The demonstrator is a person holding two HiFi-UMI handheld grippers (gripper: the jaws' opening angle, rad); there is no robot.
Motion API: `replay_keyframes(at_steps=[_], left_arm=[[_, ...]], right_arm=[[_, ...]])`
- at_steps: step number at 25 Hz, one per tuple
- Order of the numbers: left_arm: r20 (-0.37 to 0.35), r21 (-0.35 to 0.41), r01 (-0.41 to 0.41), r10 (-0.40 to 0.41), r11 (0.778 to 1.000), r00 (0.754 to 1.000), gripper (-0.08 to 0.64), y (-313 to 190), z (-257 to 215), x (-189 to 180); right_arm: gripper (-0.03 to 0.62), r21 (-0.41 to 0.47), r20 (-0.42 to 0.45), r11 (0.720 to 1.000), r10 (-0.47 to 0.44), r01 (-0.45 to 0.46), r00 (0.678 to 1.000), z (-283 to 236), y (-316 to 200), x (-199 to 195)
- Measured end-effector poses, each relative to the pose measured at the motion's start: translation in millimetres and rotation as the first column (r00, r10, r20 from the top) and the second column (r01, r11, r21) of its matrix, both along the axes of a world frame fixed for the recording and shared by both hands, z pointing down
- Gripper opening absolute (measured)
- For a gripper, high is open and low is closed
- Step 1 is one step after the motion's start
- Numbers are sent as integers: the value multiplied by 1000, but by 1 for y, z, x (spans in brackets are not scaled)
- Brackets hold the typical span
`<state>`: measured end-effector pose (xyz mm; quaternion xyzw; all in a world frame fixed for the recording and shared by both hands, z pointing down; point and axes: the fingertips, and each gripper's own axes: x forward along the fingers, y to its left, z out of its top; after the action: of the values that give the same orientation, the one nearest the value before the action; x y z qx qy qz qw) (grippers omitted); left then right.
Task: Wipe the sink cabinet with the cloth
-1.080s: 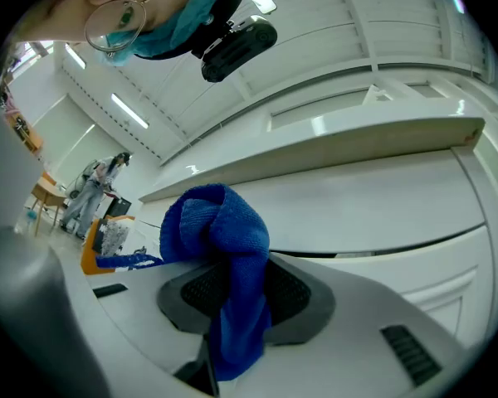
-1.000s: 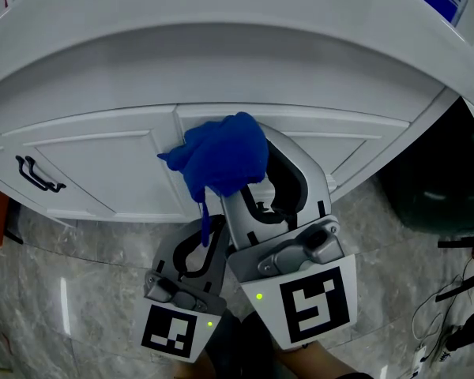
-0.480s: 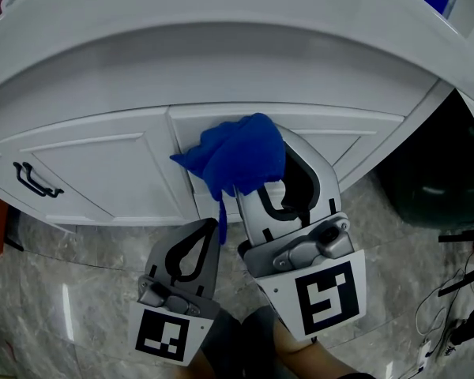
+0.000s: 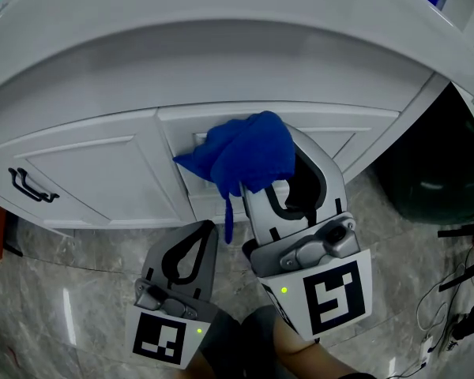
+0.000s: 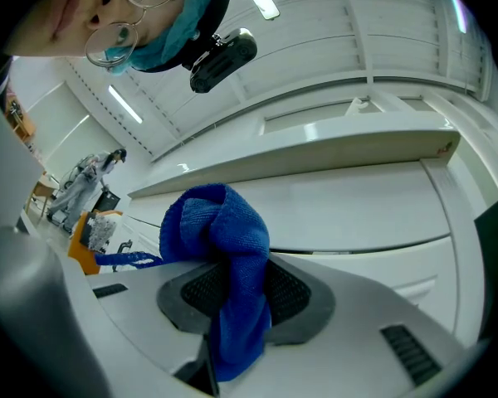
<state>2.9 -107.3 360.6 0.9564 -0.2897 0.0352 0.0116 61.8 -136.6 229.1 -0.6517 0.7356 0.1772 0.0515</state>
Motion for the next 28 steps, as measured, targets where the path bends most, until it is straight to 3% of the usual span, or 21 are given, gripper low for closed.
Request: replay_keyframes(at_steps=[28], left_arm=[[28,1,-25,25,1000,999,2,4,6,9]], right_arm=[[115,27,63,996,84,-86,994,-2,15,47]])
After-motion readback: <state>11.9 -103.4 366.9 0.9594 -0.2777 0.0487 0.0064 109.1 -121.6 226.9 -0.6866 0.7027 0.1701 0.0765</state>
